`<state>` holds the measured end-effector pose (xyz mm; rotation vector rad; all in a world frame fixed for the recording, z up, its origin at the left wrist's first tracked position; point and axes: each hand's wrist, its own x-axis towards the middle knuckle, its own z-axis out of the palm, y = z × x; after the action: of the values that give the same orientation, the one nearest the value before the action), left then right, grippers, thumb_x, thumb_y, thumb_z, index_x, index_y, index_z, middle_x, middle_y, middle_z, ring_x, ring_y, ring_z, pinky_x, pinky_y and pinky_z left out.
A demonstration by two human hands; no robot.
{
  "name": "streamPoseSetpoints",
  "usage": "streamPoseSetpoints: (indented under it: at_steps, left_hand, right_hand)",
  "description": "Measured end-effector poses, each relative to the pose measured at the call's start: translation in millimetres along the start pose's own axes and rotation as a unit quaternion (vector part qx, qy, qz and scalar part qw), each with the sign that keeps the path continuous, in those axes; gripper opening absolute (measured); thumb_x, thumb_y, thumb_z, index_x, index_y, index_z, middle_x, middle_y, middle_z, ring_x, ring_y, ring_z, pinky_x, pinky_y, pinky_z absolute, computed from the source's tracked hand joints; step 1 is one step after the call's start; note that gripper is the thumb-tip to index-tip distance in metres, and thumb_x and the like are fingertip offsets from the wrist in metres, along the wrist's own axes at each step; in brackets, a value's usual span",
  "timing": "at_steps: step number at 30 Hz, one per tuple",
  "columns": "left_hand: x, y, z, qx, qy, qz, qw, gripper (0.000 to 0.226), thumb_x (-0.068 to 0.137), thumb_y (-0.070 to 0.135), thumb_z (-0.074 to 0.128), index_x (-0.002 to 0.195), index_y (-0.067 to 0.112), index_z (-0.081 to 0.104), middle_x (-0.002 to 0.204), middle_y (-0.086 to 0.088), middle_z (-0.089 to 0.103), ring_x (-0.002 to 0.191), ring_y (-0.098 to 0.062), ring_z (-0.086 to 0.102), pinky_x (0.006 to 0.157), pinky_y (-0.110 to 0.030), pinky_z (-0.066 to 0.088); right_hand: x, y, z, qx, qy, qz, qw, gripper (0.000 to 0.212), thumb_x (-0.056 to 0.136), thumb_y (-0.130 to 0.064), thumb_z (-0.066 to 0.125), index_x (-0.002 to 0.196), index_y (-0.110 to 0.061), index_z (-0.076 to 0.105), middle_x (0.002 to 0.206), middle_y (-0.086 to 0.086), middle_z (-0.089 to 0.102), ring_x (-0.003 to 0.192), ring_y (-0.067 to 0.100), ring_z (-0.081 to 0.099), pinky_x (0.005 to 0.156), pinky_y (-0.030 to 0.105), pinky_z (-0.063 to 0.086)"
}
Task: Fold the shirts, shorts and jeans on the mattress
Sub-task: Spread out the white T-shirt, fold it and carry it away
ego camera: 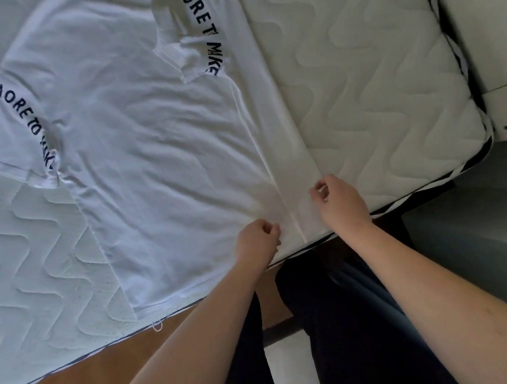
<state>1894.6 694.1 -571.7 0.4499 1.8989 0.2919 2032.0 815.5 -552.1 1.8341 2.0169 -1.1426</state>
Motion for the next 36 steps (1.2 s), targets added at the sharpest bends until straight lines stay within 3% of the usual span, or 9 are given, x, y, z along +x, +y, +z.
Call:
streamPoseSetpoints:
  at_steps: [5,11,15,19,23,27,30,33,36]
  left_hand:
    - [6,-29,-65,-0.077,0.04,0.035,0.996,0.014,0.093,0.026,0.055,0.081,0.024,0.061,0.071,0.006,0.071,0.061,-0.008,0.067,0.06,-0.026,0.047]
    - [25,-63,-150,-0.153,0.13,0.065,0.977,0.011,0.095,0.025,0.056,0.087,0.03,0.063,0.079,0.009,0.071,0.067,-0.004,0.069,0.068,-0.026,0.053]
    - [36,-85,-196,-0.182,0.194,0.066,0.962,0.016,0.093,0.021,0.056,0.087,0.034,0.062,0.08,0.01,0.071,0.067,-0.003,0.069,0.069,-0.027,0.054]
    - [43,-110,-236,-0.17,0.257,0.055,0.95,0.012,0.092,0.023,0.057,0.094,0.034,0.063,0.085,0.013,0.07,0.078,-0.001,0.068,0.064,-0.015,0.044]
    - [54,-132,-279,-0.168,0.335,0.033,0.927,0.019,0.094,0.025,0.057,0.112,0.026,0.061,0.088,0.016,0.064,0.079,0.002,0.063,0.06,-0.007,0.038]
    - [77,-144,-322,-0.185,0.394,0.025,0.9,0.035,0.094,0.024,0.059,0.128,0.017,0.053,0.127,-0.006,0.053,0.098,-0.015,0.057,0.083,-0.025,0.043]
    - [93,-146,-360,-0.219,0.419,-0.011,0.881,0.044,0.094,0.027,0.059,0.135,0.019,0.047,0.14,-0.012,0.042,0.113,-0.028,0.055,0.095,-0.037,0.045]
    - [107,-146,-396,-0.198,0.407,-0.014,0.892,0.051,0.095,0.029,0.057,0.142,0.018,0.042,0.146,-0.012,0.04,0.128,-0.033,0.046,0.106,-0.048,0.04]
    - [121,-144,-430,-0.09,0.428,0.043,0.898,0.05,0.094,0.025,0.057,0.142,0.017,0.045,0.146,-0.008,0.044,0.133,-0.029,0.041,0.109,-0.045,0.035]
  right_hand:
    - [15,-62,24,0.066,0.0,-0.086,0.994,0.019,0.097,-0.027,0.053,0.111,-0.019,0.062,0.095,-0.004,0.065,0.081,0.015,0.061,0.074,0.028,0.046]
    - [37,-152,66,0.115,-0.058,-0.129,0.983,0.026,0.098,-0.021,0.052,0.122,-0.019,0.063,0.104,0.0,0.069,0.086,0.01,0.059,0.069,0.007,0.035]
    - [46,-208,93,0.139,-0.114,-0.13,0.975,0.031,0.1,-0.027,0.05,0.13,-0.022,0.058,0.12,-0.003,0.067,0.103,0.007,0.059,0.083,0.013,0.037]
    - [54,-254,121,0.167,-0.148,-0.135,0.965,0.036,0.1,-0.022,0.049,0.136,-0.02,0.054,0.13,-0.002,0.063,0.115,0.007,0.056,0.091,0.013,0.036]
    - [64,-292,148,0.201,-0.179,-0.127,0.955,0.041,0.101,-0.017,0.049,0.142,-0.017,0.048,0.135,-0.002,0.058,0.113,0.002,0.052,0.079,-0.003,0.034]
    - [79,-324,168,0.226,-0.201,-0.117,0.946,0.043,0.102,-0.016,0.047,0.144,-0.019,0.045,0.141,-0.003,0.055,0.12,0.003,0.051,0.104,0.022,0.038]
    - [85,-347,176,0.232,-0.205,-0.108,0.945,0.045,0.102,-0.014,0.045,0.146,-0.02,0.042,0.144,-0.003,0.052,0.123,0.005,0.048,0.112,0.031,0.035]
    - [86,-367,179,0.225,-0.199,-0.1,0.948,0.047,0.101,-0.013,0.042,0.148,-0.018,0.039,0.147,-0.002,0.049,0.126,0.006,0.047,0.114,0.032,0.034]
    - [96,-390,187,0.236,-0.203,-0.103,0.945,0.049,0.102,-0.013,0.04,0.15,-0.021,0.036,0.149,-0.006,0.045,0.124,0.003,0.044,0.11,0.024,0.032]
